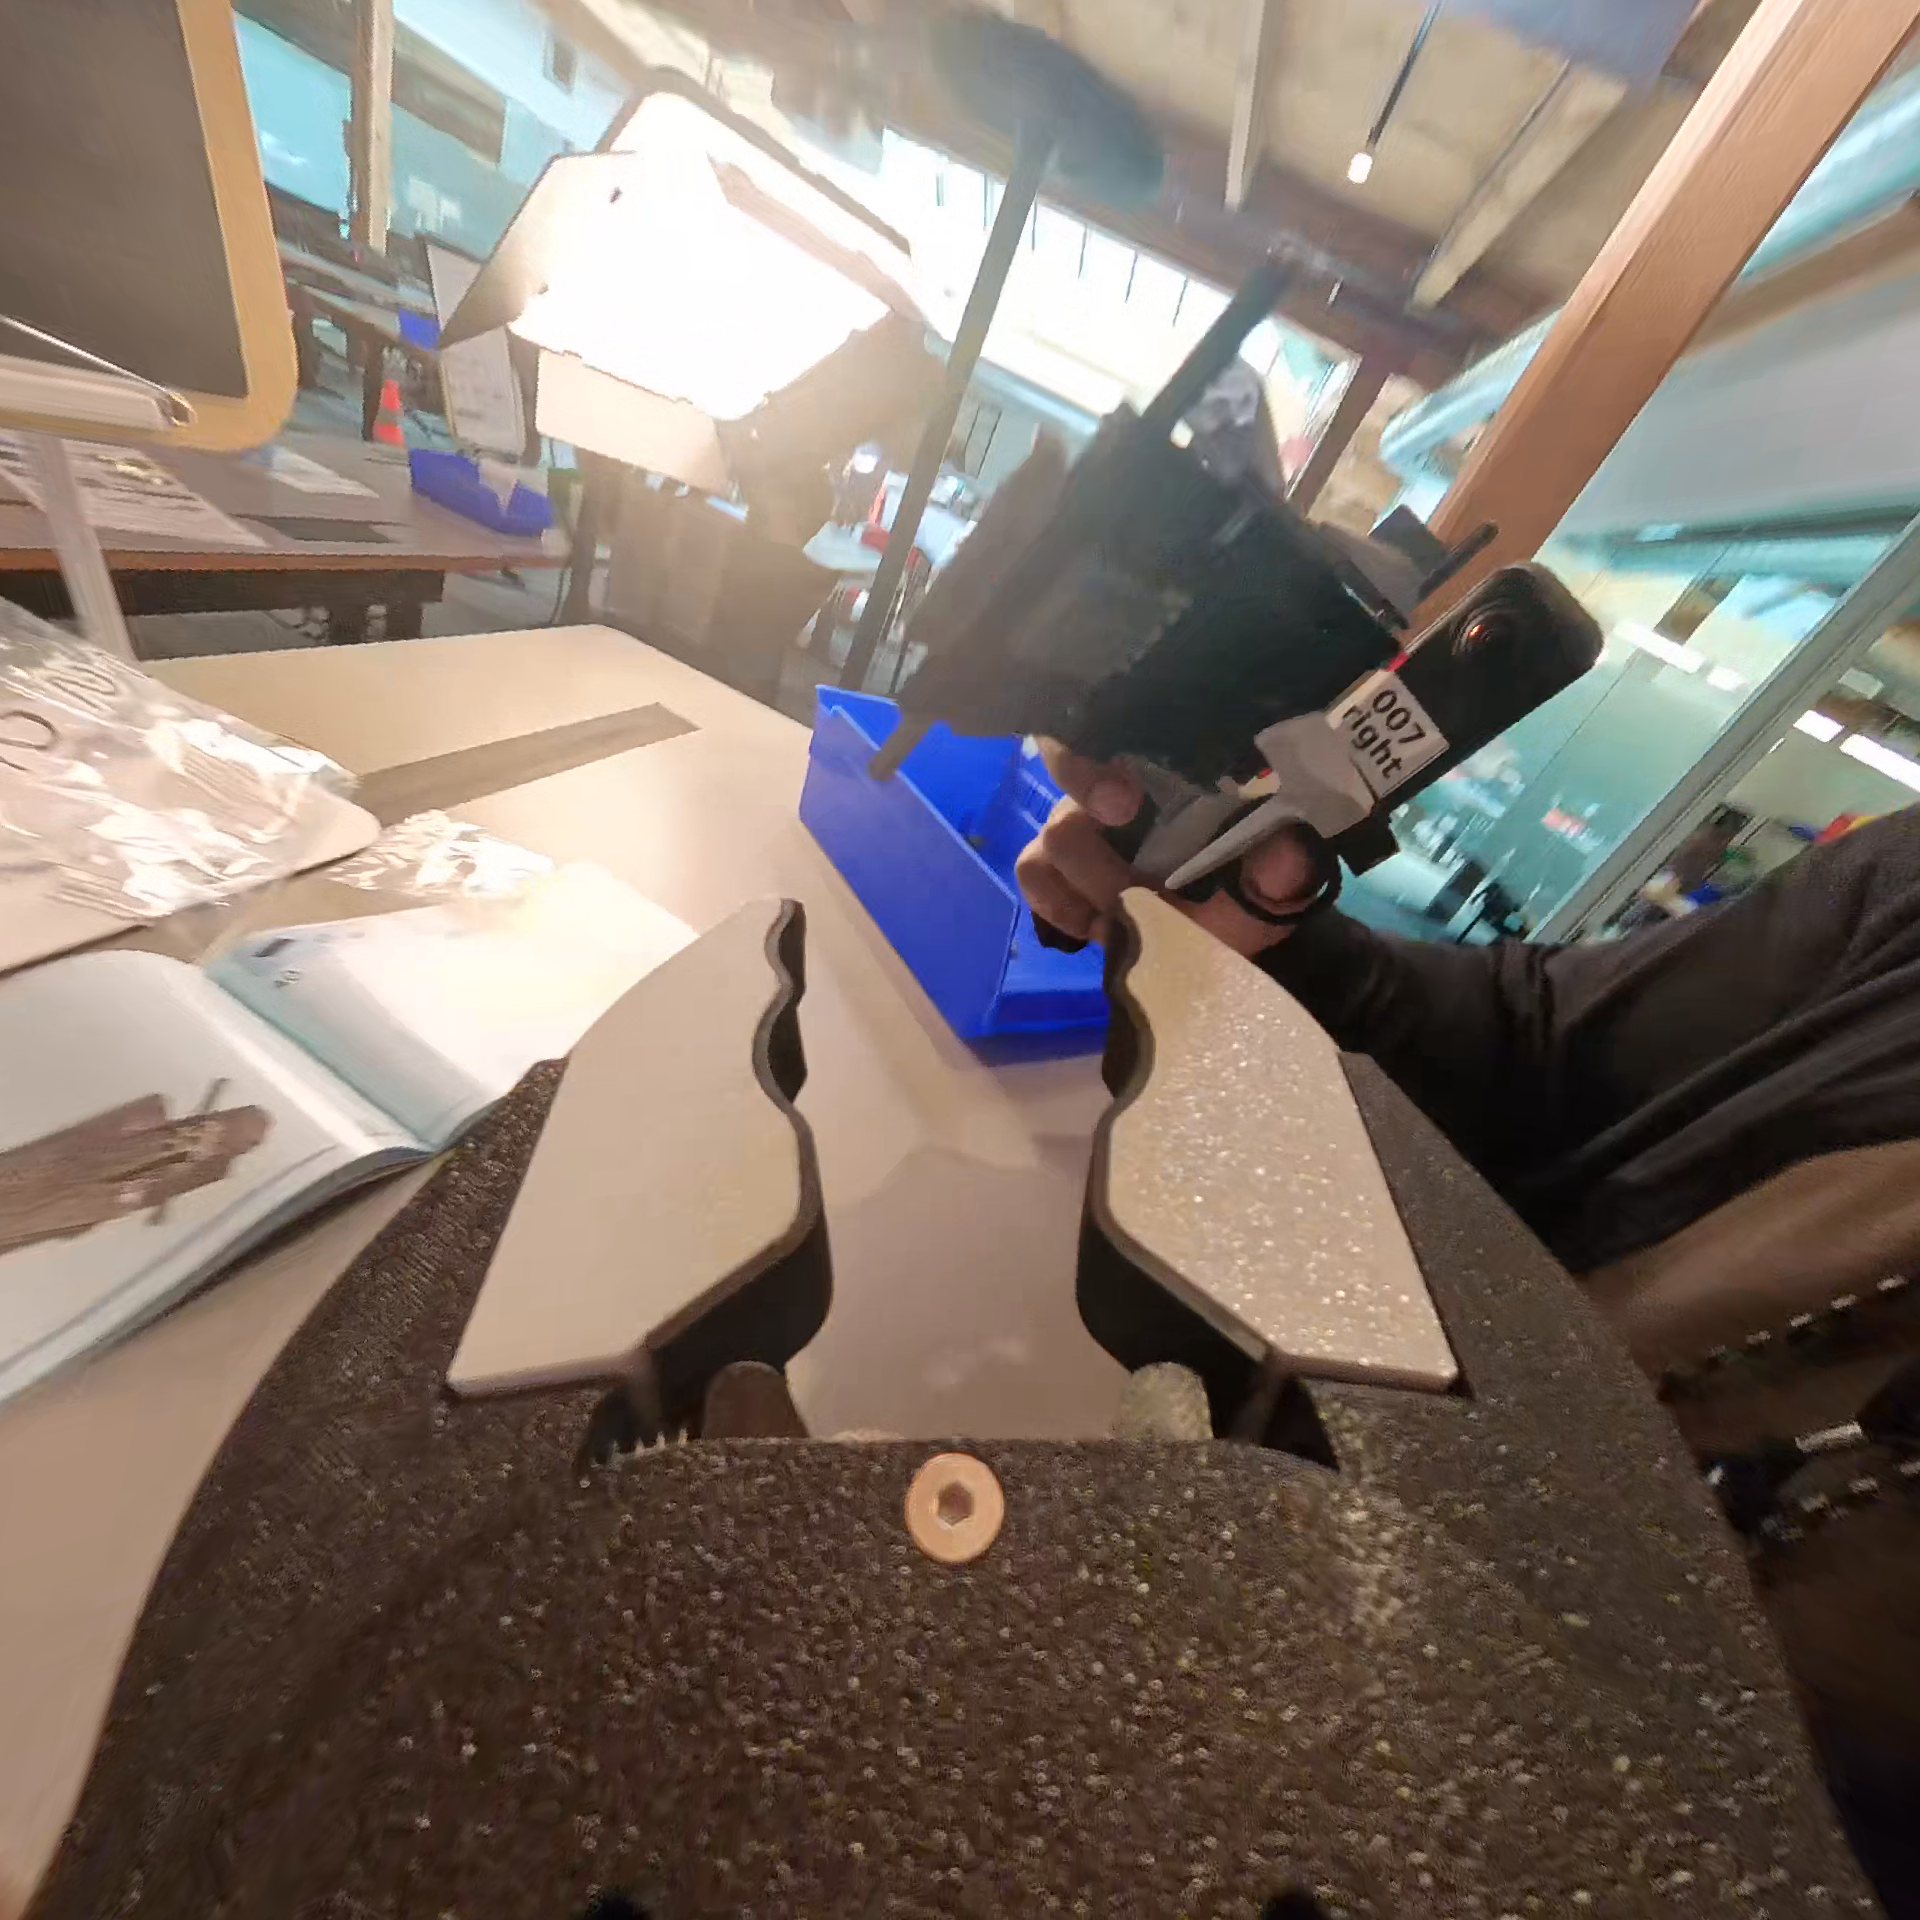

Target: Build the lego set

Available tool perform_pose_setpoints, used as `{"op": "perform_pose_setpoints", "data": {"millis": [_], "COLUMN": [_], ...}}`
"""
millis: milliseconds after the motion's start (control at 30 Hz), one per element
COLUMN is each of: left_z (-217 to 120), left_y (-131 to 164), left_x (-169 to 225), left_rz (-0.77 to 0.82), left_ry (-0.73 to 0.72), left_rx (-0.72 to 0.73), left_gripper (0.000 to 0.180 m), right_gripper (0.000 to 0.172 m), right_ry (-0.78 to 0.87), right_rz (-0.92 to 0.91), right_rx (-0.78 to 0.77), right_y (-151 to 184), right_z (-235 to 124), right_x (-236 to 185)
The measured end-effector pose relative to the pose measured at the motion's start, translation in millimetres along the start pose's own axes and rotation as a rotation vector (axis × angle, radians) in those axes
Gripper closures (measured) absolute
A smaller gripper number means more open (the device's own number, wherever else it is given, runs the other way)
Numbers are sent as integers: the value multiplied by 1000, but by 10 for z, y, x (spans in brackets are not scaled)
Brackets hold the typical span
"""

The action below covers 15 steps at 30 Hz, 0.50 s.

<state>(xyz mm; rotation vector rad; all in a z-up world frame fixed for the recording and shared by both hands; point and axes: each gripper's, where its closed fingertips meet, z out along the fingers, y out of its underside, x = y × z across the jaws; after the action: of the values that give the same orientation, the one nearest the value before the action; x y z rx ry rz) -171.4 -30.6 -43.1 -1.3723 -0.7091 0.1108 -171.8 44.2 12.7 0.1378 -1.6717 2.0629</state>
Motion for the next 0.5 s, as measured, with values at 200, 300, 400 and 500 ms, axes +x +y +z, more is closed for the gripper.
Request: {"op": "perform_pose_setpoints", "data": {"millis": [200,300,400,500], "left_z": [100,9,-10,20], "left_y": [-110,-271,-324,-313], "left_x": [6,25,109,212], "left_rz": [-65,-32,55,140], "left_ry": [92,120,138,162], "left_rx": [351,445,428,376], "left_gripper": [121,122,124,130], "right_gripper": [125,125,125,125], "right_ry": [13,13,1,-12], "right_rz": [89,105,125,155], "right_rx": [23,15,18,15], "right_y": [36,50,44,60], "right_z": [77,85,77,79], "right_x": [-74,-114,-152,-188]}}
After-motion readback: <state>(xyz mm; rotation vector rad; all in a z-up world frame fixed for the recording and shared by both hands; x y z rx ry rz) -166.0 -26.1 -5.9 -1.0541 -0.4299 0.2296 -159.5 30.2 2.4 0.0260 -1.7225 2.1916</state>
